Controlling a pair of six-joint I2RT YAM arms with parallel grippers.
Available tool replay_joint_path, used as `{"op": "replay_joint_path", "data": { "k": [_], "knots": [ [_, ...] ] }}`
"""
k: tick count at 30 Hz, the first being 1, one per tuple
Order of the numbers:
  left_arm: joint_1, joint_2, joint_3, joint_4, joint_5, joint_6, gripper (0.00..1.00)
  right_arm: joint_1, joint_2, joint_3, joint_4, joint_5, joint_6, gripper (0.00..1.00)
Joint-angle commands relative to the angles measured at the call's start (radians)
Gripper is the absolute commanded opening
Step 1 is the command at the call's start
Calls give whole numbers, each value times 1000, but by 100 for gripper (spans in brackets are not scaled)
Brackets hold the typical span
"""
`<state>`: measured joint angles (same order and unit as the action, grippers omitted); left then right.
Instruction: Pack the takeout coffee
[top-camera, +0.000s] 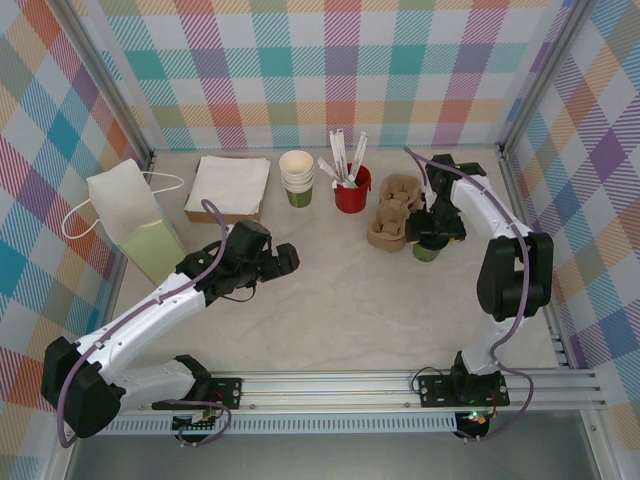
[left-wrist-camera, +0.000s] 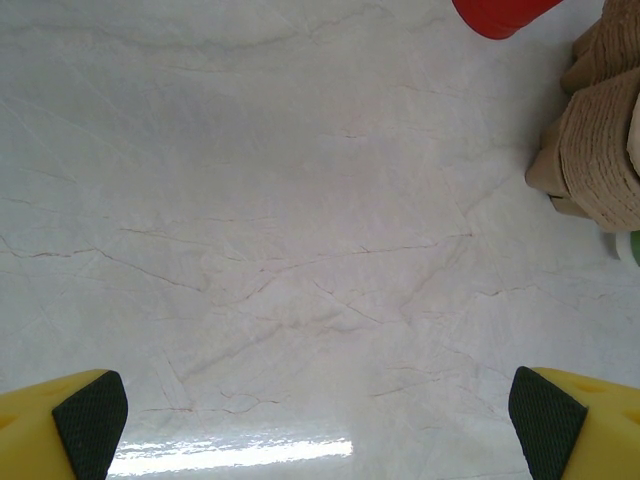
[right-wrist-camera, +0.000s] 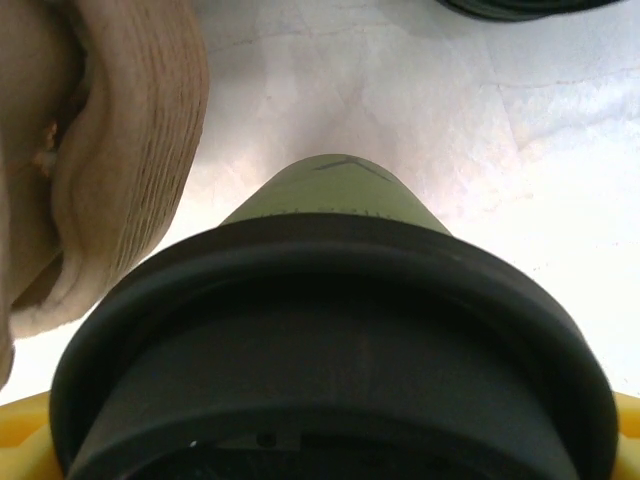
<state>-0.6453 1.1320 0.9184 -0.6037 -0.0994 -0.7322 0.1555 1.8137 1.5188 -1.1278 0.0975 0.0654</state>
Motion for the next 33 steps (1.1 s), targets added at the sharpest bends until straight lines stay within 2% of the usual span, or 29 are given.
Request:
{"op": "replay_joint_path", "data": {
  "k": [1,7,22,33],
  "knots": [
    [8,0,9,-30,-19,13,100,-11,22,28,9,-12,-14,85],
    [7,3,14,-34,-23,14,100,-23,29,7,29,-13,4,86],
    [7,0,7,-35,-22,15,100,-24,-36,-8,16,-10,4,100],
    [7,-8,13,-36,-17,14,100,-25,-101,-4,-21,33,16,100]
  ]
}}
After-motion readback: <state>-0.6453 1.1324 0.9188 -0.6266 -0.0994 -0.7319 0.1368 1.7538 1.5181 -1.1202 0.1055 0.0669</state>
